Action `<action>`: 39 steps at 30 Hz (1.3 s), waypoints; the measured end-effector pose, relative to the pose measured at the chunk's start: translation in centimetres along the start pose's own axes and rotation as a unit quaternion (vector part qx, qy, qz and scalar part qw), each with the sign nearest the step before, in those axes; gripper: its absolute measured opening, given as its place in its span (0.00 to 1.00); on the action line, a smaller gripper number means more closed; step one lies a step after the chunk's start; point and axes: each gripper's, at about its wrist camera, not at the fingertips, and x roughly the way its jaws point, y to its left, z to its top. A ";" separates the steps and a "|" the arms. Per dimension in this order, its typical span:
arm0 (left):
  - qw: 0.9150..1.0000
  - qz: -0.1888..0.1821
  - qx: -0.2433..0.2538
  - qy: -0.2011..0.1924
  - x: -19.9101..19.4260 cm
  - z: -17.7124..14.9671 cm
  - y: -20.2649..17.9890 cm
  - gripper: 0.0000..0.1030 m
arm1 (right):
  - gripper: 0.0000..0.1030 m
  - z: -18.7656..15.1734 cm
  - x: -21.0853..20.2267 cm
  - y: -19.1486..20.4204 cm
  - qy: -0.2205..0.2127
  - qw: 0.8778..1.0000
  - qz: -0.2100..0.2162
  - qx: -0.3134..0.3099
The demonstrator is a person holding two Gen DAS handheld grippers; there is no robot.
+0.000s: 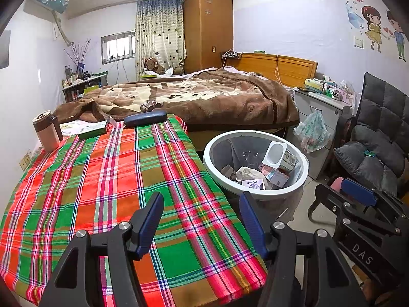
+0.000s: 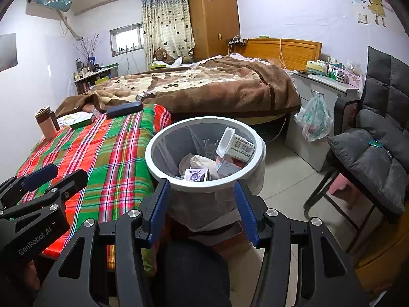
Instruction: Collect trash
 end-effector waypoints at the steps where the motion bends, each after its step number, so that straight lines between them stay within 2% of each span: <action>1: 1.000 0.001 -0.001 0.000 0.0 0.0 0.0 0.60 | 0.52 0.0 0.0 0.0 0.000 1.000 0.000 0.000; 39: 1.000 -0.002 -0.002 0.001 0.0 -0.1 0.1 0.60 | 0.52 0.1 -0.2 0.5 -0.002 1.000 0.003 -0.003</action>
